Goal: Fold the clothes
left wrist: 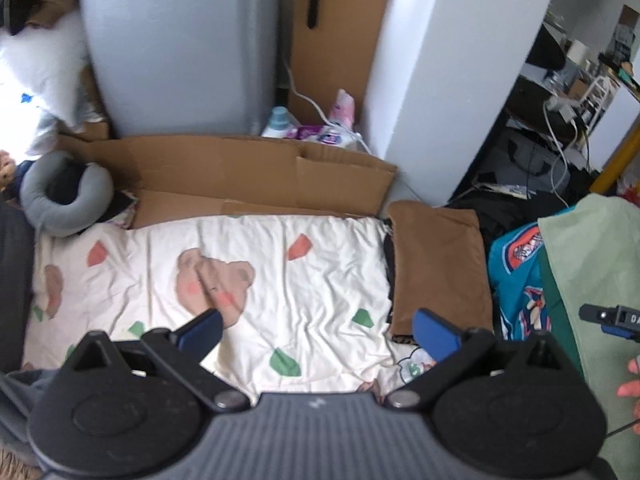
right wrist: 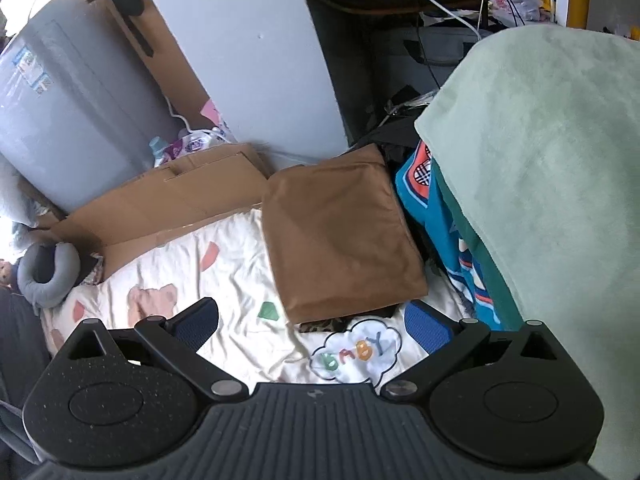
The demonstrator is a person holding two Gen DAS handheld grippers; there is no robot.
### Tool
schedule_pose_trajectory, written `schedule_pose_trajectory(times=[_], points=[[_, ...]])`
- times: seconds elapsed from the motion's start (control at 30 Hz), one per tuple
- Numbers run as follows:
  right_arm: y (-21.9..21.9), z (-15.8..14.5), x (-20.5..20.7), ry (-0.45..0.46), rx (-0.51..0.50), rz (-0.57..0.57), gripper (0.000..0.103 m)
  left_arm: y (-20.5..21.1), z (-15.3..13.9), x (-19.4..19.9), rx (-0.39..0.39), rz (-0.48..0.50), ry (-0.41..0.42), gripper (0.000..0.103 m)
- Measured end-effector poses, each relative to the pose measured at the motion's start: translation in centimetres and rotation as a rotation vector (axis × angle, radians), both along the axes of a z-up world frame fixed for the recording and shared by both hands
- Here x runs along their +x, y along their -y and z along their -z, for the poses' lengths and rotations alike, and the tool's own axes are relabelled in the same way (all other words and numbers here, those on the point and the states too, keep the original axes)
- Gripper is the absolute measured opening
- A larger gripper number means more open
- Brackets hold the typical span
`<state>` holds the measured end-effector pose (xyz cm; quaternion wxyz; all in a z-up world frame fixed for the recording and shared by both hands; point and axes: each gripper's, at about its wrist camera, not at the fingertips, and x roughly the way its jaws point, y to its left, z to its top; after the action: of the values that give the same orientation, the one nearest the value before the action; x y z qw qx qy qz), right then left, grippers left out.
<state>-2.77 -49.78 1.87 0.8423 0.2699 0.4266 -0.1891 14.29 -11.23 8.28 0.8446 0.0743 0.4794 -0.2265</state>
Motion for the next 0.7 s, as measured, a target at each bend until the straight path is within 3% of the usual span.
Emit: schedule_pose_trajectory(times=[0.37,0.7], points=[[-3.5,-3.6,-0.8,0.082,0.052,-0.070,0.102,-8.3,-2.7,-3.1,0.030,-0.117,0.018,0.102],[-7.0,-3.8,0.0,0.074,0.034,-0.158,0.102,-12.6,-2.6,-5.3,0.058,-0.216,0.051,0.102]])
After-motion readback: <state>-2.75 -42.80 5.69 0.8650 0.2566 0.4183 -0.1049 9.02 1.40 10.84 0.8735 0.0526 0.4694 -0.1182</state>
